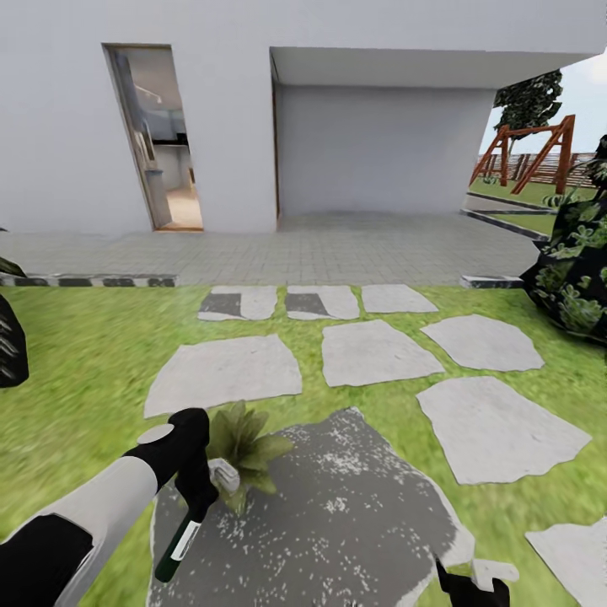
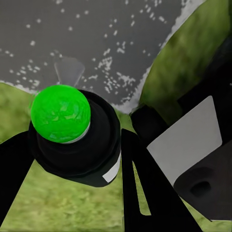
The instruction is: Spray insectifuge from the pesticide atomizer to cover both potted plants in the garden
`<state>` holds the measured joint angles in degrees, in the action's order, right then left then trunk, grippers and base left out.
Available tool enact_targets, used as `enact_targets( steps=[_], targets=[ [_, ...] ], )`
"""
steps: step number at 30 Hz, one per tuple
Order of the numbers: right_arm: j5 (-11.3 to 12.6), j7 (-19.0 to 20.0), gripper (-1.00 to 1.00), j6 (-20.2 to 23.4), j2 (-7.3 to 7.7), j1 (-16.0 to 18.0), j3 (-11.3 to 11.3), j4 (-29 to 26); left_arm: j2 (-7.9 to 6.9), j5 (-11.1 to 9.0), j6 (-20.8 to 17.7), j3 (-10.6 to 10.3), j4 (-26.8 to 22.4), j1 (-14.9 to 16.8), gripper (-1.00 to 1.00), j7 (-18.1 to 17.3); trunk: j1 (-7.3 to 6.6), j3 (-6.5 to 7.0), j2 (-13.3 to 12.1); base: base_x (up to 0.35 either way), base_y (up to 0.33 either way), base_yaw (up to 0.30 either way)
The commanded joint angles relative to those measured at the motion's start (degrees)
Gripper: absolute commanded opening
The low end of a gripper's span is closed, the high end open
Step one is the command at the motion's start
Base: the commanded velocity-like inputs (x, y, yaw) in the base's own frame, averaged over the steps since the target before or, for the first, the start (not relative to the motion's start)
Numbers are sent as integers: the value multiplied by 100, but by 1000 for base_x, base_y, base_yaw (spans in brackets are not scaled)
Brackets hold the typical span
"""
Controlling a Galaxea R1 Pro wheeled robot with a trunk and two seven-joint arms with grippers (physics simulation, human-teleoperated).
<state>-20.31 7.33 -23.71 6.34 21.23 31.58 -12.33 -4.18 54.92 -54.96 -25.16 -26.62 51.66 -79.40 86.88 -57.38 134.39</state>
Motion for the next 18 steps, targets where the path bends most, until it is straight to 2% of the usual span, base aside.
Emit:
enact_targets(
  steps=[1, 4, 12, 15, 18],
  targets=[
    [-29, 36, 100, -20, -1, 4, 50, 3, -2, 38, -58, -17, -11, 2, -100, -54, -4, -5, 2, -242, -23, -2],
    [-34, 37, 100, -20, 4, 4, 50, 2, -3, 38, -60, -15, -12, 2, -100, -50, -4, -5, 2, -147, 82, -1],
    [-35, 32, 100, -20, 8, 4, 50, 2, -1, 44, -67, -27, -27, 2, -100, -38, -4, -5, 2, -13, 43, 0],
    [-35, 32, 100, -18, 8, 4, 50, 7, -86, 38, -67, -22, -5, 2, -100, 137, -4, -5, 2, 0, 0, 0],
    [-35, 32, 100, -20, 8, 4, 50, 7, -72, 37, -67, -29, -8, 2, -100, 304, -4, -5, 2, 2, 0, 0]
  ],
)
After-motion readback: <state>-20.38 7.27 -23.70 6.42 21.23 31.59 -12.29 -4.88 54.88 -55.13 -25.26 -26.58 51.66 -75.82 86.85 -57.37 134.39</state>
